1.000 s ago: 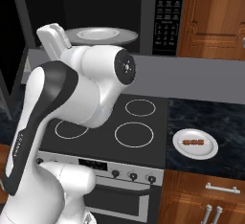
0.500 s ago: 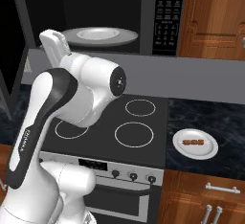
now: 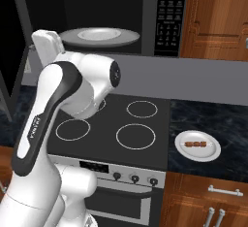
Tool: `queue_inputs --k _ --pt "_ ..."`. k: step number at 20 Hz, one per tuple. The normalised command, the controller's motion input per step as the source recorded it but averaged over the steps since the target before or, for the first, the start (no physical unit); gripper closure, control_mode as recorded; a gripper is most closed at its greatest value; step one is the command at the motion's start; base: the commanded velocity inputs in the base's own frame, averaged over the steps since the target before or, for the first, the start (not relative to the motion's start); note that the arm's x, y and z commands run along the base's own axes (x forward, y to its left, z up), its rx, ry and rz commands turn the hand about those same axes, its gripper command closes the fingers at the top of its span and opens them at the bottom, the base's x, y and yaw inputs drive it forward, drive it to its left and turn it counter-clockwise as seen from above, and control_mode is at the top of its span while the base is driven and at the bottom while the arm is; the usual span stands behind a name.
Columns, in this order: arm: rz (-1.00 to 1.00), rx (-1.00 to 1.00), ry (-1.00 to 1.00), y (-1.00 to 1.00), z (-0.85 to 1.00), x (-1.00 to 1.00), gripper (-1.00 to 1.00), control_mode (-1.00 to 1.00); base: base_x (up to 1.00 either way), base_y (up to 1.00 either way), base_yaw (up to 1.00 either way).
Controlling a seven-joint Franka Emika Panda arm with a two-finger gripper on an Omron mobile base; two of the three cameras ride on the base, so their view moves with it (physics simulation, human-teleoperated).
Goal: Pick the kebab skewer from the counter and place it in the microwave. Then turn on the microwave.
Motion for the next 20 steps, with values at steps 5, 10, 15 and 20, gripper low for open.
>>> queue_inputs --k 5,10,15,20 --pt "0.18 0.03 0.03 0.47 0.0 0.0 -1.0 -1.0 0.0 0.0 0.0" --pt "0.16 0.03 0.01 0.57 0.0 -0.02 -1.0 -1.0 0.0 0.0 0.0" --pt "0.14 0.01 0.0 0.61 0.0 -0.26 -1.0 -1.0 0.0 0.0 0.0" --pt "0.13 0.01 0.0 0.61 0.0 -0.37 -1.0 -1.0 0.0 0.0 0.0"
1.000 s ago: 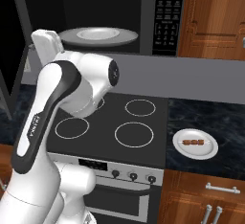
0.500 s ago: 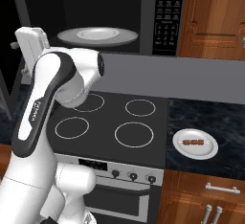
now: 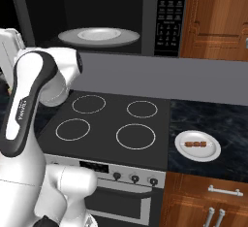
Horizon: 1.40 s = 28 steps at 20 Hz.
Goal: Pick the kebab skewer from the counter and place it in the microwave. Then turn on the microwave.
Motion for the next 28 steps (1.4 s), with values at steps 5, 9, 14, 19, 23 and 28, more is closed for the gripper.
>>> queue_inputs --k 5,9,14,19,23,28 --pt "0.11 0.02 0.0 0.64 0.0 -0.24 -1.0 -1.0 0.0 0.0 0.0" --pt "0.08 0.02 0.0 0.57 0.0 -0.14 -1.0 -1.0 0.0 0.0 0.0" --pt "0.01 0.02 -0.03 -0.18 0.08 -0.01 -1.0 -1.0 0.0 0.0 0.0" --pt "-0.15 -0.07 -0.11 -0.98 0.07 0.03 -1.0 -1.0 0.0 0.0 0.0" --pt "-0.2 -0.17 -0.14 -1.0 0.08 0.04 -1.0 -1.0 0.0 0.0 0.0" --pt "-0.21 -0.28 -0.15 -1.0 0.01 0.16 -1.0 -1.0 0.0 0.0 0.0"
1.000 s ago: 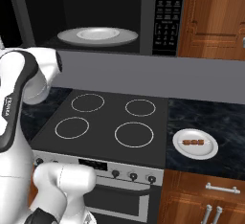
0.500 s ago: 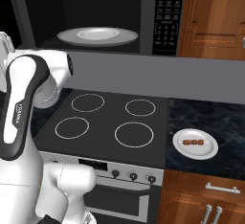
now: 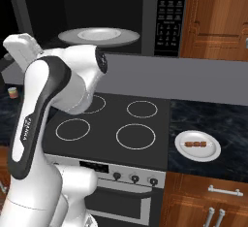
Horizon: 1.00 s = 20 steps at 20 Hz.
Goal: Pick the kebab skewer from the counter and place it in the microwave. Then turn on the microwave.
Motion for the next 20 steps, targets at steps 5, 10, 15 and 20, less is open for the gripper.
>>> queue_inputs --k 5,10,15,20 --pt "-0.2 -0.35 -0.15 -0.91 -0.04 0.18 -1.0 -1.0 0.0 0.0 0.0" --pt "-0.21 -0.35 -0.08 -0.95 -0.19 0.15 -1.0 -1.0 0.0 0.0 0.0" --pt "-0.24 -0.31 0.0 -0.97 -0.48 0.03 -1.0 -1.0 0.0 0.0 0.0" --pt "-0.23 -0.25 -0.04 -0.72 -0.76 0.0 -1.0 -1.0 0.0 0.0 0.0"
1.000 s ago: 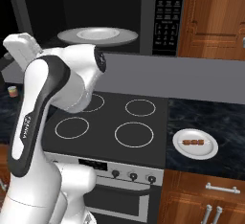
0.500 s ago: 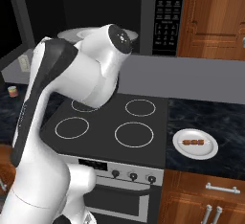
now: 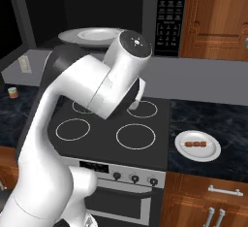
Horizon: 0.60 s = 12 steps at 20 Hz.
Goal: Pick the kebab skewer from the counter and place it in the microwave. Then turn on the microwave.
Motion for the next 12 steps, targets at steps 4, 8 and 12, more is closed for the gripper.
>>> queue_inputs --k 4,8,12 --pt "-0.25 -0.2 -0.02 -0.61 -0.57 0.18 -1.0 -1.0 0.0 0.0 0.0" --pt "-0.29 -0.14 0.0 -0.38 -0.27 0.58 -1.0 -1.0 0.0 0.0 0.0" --pt "-0.29 -0.04 0.11 -0.42 -0.19 0.73 -1.0 -1.0 0.0 0.0 0.0"
